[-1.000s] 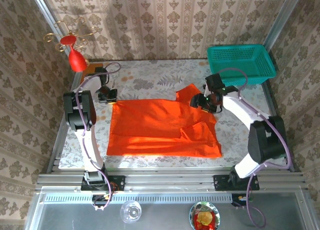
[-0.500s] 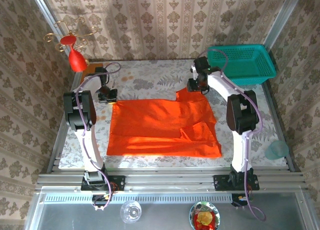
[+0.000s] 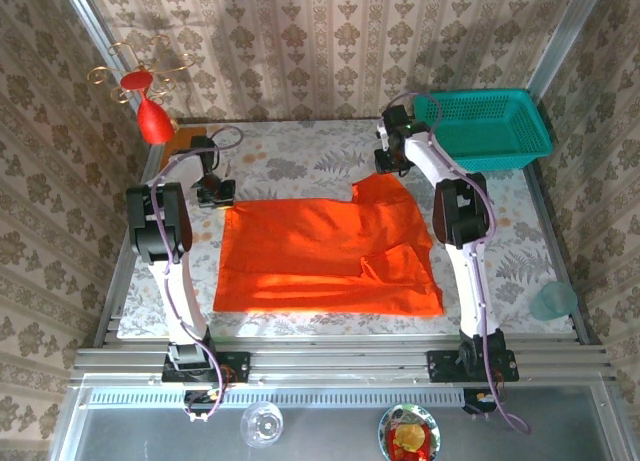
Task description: Fold the inside-out t-shirt
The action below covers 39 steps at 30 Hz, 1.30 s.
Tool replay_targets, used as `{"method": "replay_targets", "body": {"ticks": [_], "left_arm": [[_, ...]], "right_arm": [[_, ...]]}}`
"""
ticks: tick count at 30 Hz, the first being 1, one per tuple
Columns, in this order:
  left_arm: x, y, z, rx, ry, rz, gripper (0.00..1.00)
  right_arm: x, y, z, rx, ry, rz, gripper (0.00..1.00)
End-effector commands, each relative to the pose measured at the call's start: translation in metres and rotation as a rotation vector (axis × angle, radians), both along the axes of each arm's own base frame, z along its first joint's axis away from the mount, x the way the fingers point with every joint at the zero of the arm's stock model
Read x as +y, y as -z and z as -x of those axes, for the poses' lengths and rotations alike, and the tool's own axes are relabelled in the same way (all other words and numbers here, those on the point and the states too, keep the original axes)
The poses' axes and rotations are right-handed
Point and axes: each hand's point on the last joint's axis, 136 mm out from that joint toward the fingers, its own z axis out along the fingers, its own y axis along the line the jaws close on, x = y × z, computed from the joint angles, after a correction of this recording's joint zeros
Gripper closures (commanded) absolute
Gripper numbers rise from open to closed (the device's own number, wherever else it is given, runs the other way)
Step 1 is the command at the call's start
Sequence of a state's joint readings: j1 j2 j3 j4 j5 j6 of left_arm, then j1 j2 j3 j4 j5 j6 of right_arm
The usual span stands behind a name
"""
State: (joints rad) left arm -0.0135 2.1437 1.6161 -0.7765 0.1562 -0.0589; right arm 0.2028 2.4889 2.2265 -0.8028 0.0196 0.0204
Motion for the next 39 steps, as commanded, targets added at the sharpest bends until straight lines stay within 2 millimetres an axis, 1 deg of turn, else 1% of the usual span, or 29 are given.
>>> {"method": "replay_targets", "body": {"ticks": [1,4,9,16,22,35,39], "left_arm": [[-0.002,0.008,0.018,0.063,0.014,-0.017,1.0],[-0.002,0.009,0.018,0.066,0.015,-0.019,1.0],[0.0,0.009,0.017,0.063,0.017,-0.03,1.0],[0.001,0.012,0.015,0.066,0.015,-0.028,1.0],[0.0,0.012,0.013,0.062,0.018,-0.022,1.0],[0.003,0.011,0.011,0.058,0.01,-0.018,1.0],[0.004,0.011,0.011,0.06,0.009,-0.019,1.0]], "right_arm": [[-0.005,0.005,0.006,0.062,-0.026,0.042,0.67],[-0.003,0.011,0.007,0.093,-0.045,0.043,0.68],[-0.001,0.015,0.006,0.117,-0.061,0.04,0.71],[0.001,0.016,0.006,0.128,-0.073,0.033,0.71],[0.003,0.016,0.006,0.129,-0.083,0.023,0.76],[0.005,0.018,0.007,0.148,-0.086,0.002,0.72],[0.001,0.02,0.007,0.16,-0.071,-0.007,0.74]]}}
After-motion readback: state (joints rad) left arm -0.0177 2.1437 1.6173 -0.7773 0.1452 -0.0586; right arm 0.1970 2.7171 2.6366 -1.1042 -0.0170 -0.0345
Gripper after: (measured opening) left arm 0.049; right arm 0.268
